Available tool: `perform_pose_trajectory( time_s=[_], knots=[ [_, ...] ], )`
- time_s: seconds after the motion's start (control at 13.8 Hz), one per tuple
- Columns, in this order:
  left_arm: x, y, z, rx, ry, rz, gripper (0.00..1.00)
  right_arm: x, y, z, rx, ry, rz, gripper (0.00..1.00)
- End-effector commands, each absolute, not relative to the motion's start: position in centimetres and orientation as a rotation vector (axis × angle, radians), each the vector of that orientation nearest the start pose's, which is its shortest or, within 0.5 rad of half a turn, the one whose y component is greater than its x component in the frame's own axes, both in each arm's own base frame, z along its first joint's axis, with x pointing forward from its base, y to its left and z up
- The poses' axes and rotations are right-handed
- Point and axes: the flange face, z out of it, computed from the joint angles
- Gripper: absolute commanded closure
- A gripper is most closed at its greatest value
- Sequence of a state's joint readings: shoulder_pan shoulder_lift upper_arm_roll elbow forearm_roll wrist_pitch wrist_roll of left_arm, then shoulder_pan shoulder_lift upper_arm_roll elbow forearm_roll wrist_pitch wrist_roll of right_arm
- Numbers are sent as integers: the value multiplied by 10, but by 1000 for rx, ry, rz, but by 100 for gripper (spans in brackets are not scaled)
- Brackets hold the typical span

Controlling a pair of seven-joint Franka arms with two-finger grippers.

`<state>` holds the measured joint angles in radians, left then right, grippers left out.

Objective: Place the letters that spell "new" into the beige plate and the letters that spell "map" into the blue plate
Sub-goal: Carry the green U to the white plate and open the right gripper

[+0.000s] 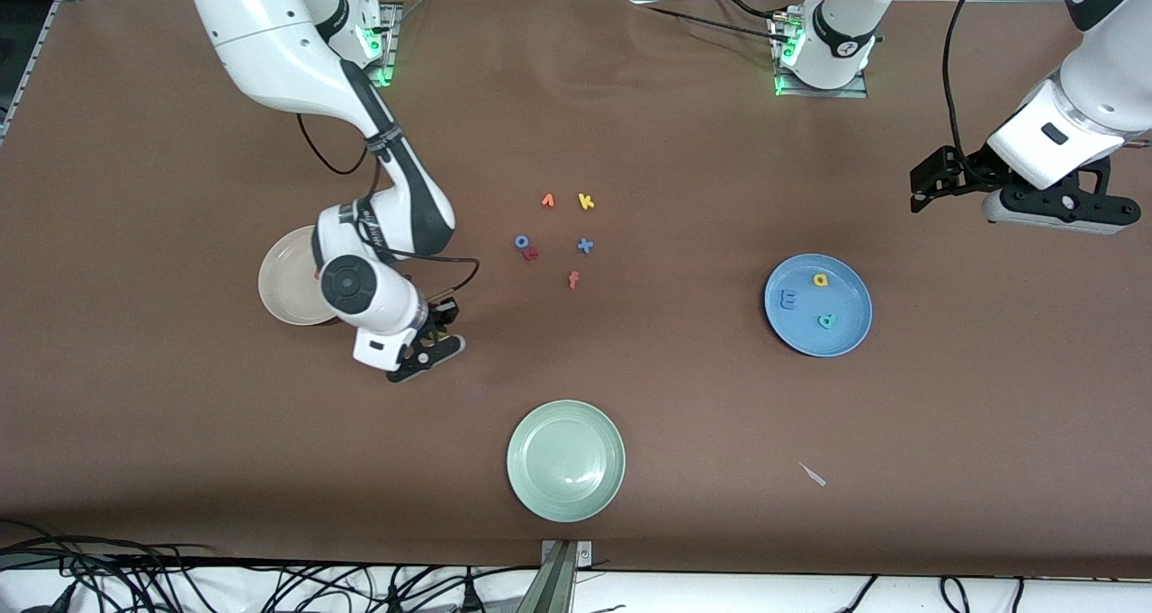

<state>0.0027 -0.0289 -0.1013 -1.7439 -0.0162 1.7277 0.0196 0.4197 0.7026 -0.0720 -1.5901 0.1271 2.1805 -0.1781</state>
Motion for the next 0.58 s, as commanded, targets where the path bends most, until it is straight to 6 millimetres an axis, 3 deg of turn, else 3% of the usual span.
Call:
perform_pose_trajectory(
  time_s=[0.0,0.07,0.29,0.51],
  knots=[
    [547,-55,573,-3132,180,12,0,622,182,232,-3028,-593,283,96],
    [548,-51,573,-3131,176,17,0,619,161,234,-3041,-550,349,96],
    [547,-51,572,-3131,173,19,0,616,128,246,-3052,-477,462,96],
    [548,-50,578,-3131,173,0,0,619,80,239,-3070,-326,521,94]
  ],
)
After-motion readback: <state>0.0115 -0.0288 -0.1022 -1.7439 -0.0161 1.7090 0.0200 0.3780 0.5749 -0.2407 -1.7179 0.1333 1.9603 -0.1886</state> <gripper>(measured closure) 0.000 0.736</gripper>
